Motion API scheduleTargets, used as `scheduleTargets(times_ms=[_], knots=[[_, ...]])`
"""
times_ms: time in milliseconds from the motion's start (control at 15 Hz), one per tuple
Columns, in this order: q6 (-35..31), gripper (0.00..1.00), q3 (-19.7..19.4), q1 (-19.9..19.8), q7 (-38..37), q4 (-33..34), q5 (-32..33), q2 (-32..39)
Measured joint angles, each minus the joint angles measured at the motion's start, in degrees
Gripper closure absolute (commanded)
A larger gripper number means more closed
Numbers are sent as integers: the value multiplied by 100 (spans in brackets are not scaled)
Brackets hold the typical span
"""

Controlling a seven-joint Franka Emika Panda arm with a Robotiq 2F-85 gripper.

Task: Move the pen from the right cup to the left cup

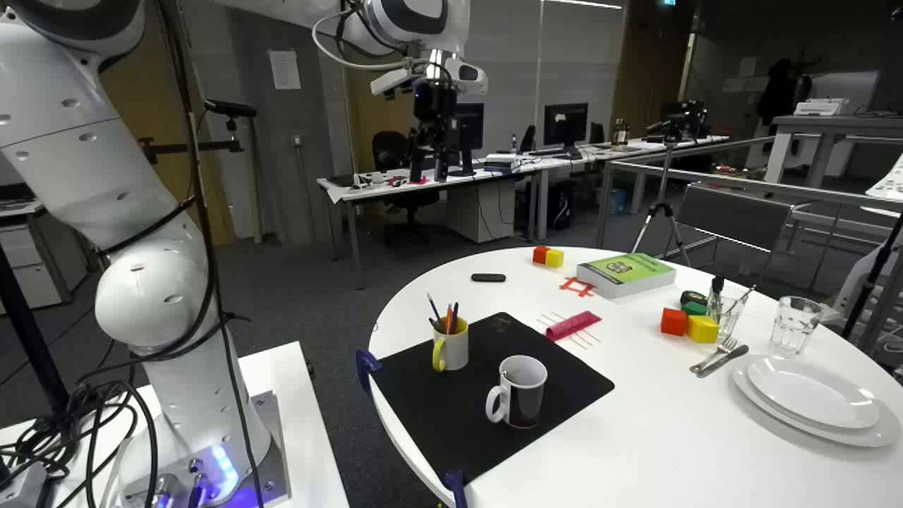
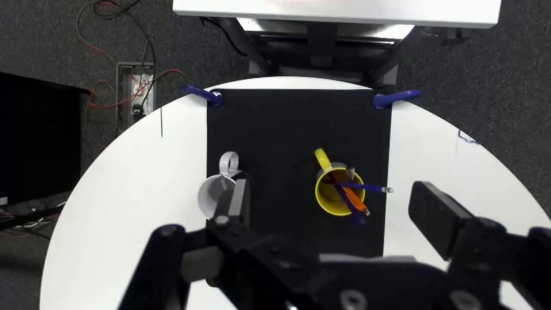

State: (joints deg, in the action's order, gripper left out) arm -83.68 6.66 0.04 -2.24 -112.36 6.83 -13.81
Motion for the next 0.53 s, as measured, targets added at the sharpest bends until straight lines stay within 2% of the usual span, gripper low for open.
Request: scheduleTargets(times_ms=[333, 533], knots=[[-4, 0, -28, 11, 0, -57, -1, 0], [-256, 0, -114, 11, 4, -239, -2, -2]])
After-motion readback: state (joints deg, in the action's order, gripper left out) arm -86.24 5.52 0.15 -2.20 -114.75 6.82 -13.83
